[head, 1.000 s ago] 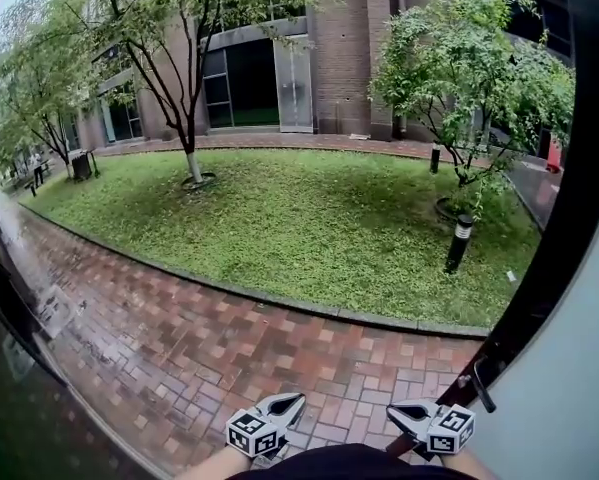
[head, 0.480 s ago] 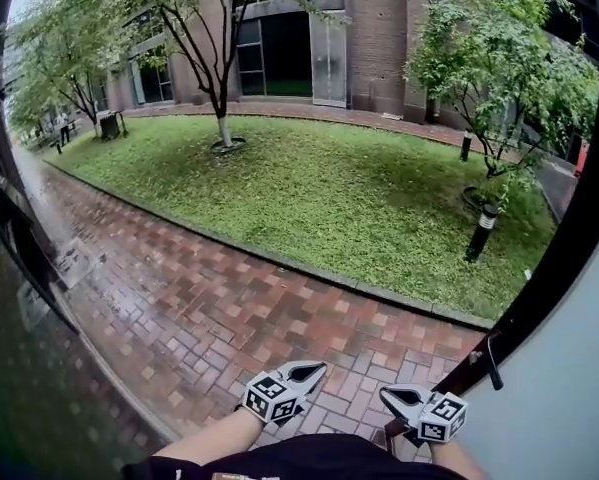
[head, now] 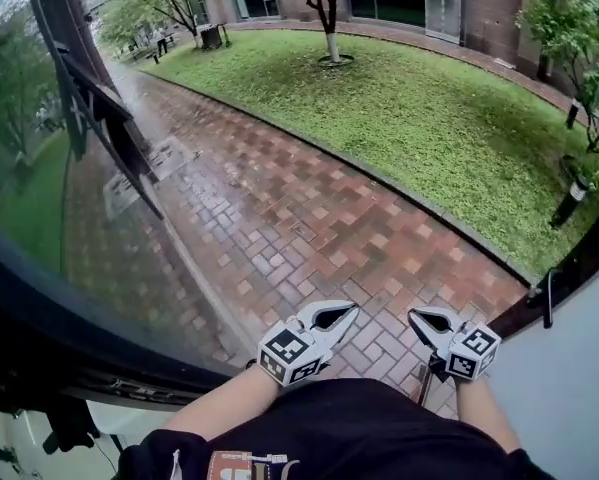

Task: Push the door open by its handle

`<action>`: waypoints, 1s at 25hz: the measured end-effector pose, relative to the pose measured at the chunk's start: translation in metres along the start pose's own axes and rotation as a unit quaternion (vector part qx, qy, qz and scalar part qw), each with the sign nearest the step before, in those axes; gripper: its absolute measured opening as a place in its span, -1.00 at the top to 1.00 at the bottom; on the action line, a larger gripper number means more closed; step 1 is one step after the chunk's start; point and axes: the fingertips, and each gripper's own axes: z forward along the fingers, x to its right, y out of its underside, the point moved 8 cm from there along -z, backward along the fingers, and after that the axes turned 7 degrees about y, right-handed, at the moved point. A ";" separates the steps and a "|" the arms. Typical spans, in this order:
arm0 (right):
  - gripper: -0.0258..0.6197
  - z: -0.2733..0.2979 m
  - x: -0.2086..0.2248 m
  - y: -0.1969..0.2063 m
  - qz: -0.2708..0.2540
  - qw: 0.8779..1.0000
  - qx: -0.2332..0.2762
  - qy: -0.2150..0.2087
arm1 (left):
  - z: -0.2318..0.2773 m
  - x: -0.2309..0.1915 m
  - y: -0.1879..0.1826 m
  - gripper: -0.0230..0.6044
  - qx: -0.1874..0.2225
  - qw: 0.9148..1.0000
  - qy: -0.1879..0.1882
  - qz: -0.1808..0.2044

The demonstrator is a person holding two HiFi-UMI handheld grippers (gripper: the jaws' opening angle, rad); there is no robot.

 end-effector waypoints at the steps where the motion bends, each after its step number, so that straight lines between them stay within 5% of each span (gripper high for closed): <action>1: 0.92 0.006 -0.010 -0.001 -0.003 1.000 -0.002 -0.009 | -0.013 0.003 -0.005 0.93 0.005 1.000 -0.007 0.002; 5: 0.92 0.015 -0.053 -0.014 -0.030 0.999 -0.011 -0.038 | -0.053 0.027 -0.026 0.93 0.037 0.999 -0.015 0.005; 8: 0.92 0.017 -0.094 -0.024 -0.050 0.998 -0.009 -0.034 | -0.083 0.058 -0.035 0.93 0.051 0.998 0.024 0.013; 12: 0.92 0.007 -0.177 -0.024 -0.033 0.999 0.003 0.014 | -0.134 0.111 -0.031 0.93 0.034 0.992 0.116 0.029; 16: 0.92 -0.014 -0.287 0.004 0.015 0.998 0.000 0.060 | -0.200 0.159 -0.011 0.93 0.016 0.977 0.212 0.016; 25: 0.92 -0.095 -0.416 0.031 0.040 0.985 0.003 0.170 | -0.286 0.195 0.009 0.93 0.001 0.964 0.263 -0.036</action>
